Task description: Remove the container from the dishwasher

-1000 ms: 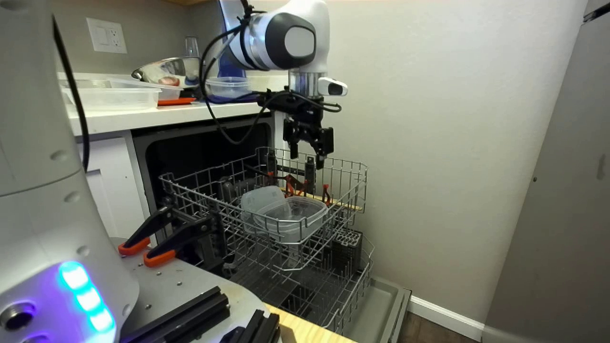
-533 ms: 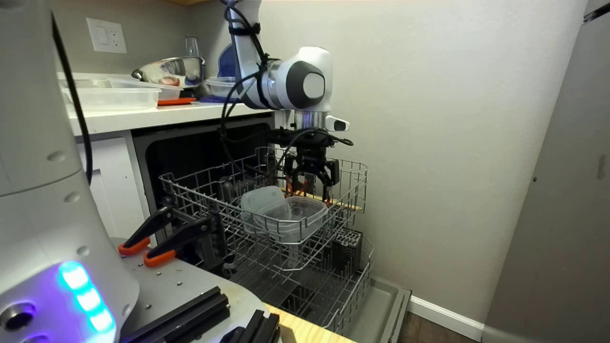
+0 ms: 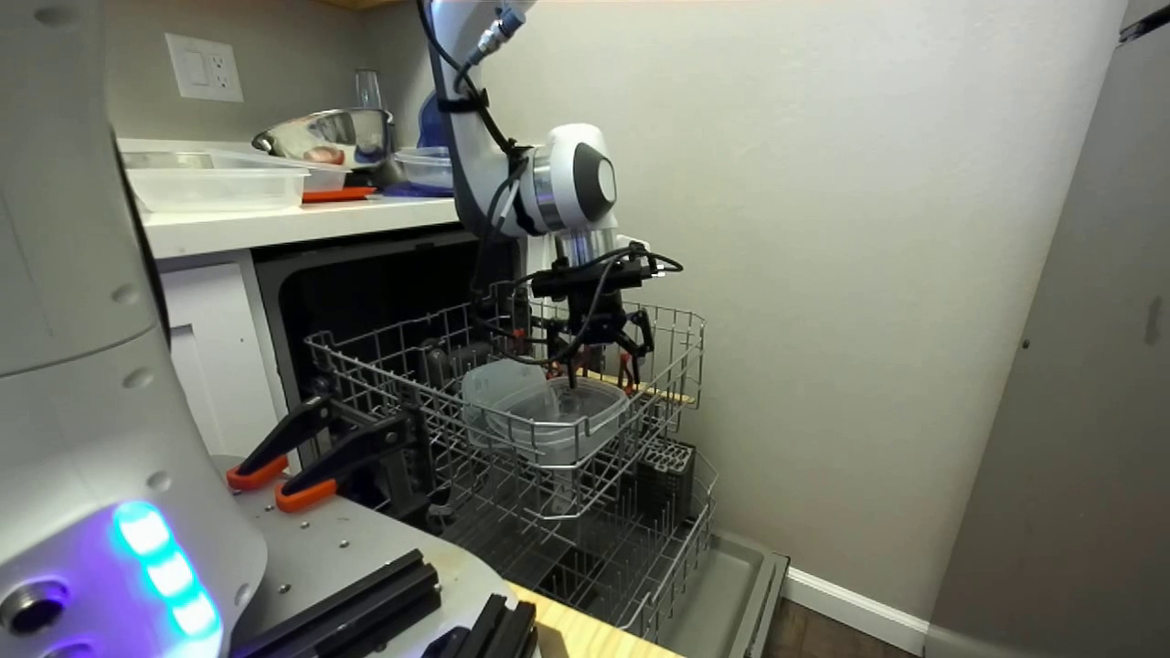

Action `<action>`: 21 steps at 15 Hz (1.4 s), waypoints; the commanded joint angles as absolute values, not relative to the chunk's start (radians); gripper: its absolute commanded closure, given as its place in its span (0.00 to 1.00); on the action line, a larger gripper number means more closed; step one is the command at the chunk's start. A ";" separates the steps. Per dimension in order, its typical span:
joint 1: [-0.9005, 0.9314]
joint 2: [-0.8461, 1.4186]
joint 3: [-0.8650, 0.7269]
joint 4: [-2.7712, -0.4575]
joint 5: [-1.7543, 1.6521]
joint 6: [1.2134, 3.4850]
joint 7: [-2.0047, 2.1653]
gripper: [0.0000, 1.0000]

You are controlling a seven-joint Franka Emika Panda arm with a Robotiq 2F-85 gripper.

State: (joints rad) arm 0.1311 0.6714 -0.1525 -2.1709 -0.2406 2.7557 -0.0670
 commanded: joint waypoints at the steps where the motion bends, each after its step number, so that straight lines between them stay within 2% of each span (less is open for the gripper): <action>1: 0.188 0.662 -0.156 -2.159 -0.324 2.730 -0.062 0.00; 15: 0.069 0.794 -0.063 -2.032 -0.332 2.719 -0.211 0.00; 16: 0.064 0.800 -0.056 -2.021 -0.333 2.708 -0.221 0.25; 17: 0.063 0.806 -0.052 -2.012 -0.333 2.704 -0.224 0.27; 21: 0.065 0.817 -0.049 -1.995 -0.334 2.710 -0.217 0.53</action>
